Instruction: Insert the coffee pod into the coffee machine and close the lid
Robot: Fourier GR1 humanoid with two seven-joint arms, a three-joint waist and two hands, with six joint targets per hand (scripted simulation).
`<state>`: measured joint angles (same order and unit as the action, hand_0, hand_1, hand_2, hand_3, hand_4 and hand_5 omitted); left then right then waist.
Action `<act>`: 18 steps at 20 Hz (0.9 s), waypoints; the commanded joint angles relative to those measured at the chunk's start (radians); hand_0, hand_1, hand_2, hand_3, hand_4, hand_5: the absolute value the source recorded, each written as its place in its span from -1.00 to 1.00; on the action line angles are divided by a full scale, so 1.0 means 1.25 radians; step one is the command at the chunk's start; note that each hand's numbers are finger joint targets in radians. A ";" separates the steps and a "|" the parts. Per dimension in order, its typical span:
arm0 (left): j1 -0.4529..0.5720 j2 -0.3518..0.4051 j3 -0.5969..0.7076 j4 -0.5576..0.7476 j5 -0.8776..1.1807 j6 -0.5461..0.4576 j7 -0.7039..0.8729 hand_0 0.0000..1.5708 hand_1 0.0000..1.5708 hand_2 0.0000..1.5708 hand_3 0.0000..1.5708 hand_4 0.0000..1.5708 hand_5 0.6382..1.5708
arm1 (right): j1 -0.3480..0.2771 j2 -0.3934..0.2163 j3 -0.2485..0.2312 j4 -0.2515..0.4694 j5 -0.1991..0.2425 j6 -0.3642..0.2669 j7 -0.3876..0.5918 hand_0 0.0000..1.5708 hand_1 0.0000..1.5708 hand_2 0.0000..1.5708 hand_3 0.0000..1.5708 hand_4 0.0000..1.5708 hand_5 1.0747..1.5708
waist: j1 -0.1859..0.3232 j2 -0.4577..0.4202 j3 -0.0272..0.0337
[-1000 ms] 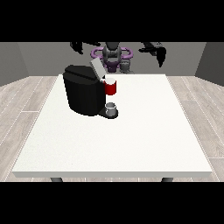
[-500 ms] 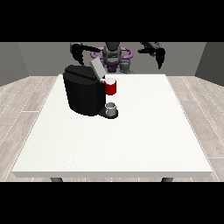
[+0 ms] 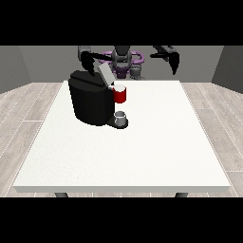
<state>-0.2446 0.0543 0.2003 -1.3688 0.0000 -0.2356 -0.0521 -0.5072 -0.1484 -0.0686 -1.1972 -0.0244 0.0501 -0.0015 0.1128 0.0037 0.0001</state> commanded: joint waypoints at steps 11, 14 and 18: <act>-0.013 0.036 0.013 0.022 0.018 0.030 -0.047 -1.00 -1.00 -1.00 -1.00 -1.00 1.00 | -0.100 -0.010 -0.008 0.080 0.013 0.037 -0.018 -1.00 -1.00 -1.00 -1.00 -1.00 1.00 | -0.016 0.054 -0.0001; -0.033 0.050 0.002 0.015 0.022 0.010 -0.049 -1.00 -1.00 -1.00 -1.00 -1.00 1.00 | -0.139 -0.009 -0.010 0.114 0.037 0.017 -0.057 -1.00 -1.00 -1.00 -1.00 -1.00 1.00 | 0.008 0.091 -0.0001; -0.046 0.068 0.025 0.012 0.055 0.017 0.004 -1.00 -1.00 -1.00 -1.00 -0.97 1.00 | -0.122 0.011 0.003 0.126 0.044 0.016 -0.045 -1.00 -1.00 -1.00 -1.00 -1.00 1.00 | 0.001 0.060 0.0000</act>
<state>-0.2690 0.1246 0.2155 -1.3491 0.0420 -0.2244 -0.0873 -0.6516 -0.1460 -0.0725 -1.0886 0.0228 0.0617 -0.0686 0.1126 0.0704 -0.0032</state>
